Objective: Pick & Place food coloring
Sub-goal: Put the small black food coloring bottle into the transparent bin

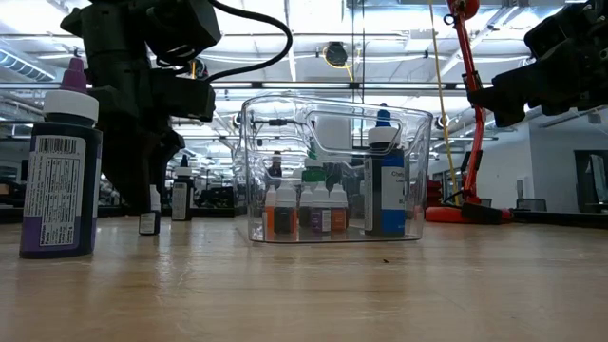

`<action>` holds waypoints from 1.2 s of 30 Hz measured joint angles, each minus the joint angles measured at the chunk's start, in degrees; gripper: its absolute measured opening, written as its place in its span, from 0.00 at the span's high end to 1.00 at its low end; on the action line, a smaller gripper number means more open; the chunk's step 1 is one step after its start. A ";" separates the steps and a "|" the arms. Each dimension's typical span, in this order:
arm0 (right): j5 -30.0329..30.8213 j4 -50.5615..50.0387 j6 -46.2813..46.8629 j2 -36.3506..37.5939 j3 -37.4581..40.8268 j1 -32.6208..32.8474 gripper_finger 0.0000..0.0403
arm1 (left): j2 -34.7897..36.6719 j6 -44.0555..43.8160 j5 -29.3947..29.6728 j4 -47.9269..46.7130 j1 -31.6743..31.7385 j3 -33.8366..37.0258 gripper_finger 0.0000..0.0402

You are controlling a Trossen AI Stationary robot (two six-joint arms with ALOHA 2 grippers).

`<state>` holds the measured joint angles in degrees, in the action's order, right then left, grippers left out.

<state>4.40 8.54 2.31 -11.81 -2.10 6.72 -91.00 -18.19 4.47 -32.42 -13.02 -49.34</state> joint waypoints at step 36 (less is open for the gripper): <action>0.00 0.18 0.00 -0.04 0.00 0.02 0.52 | -9.82 26.29 6.06 -29.05 14.57 -43.63 0.85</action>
<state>4.40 8.72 2.31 -11.86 -2.10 6.74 -100.82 8.10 10.53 -61.47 1.55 -92.97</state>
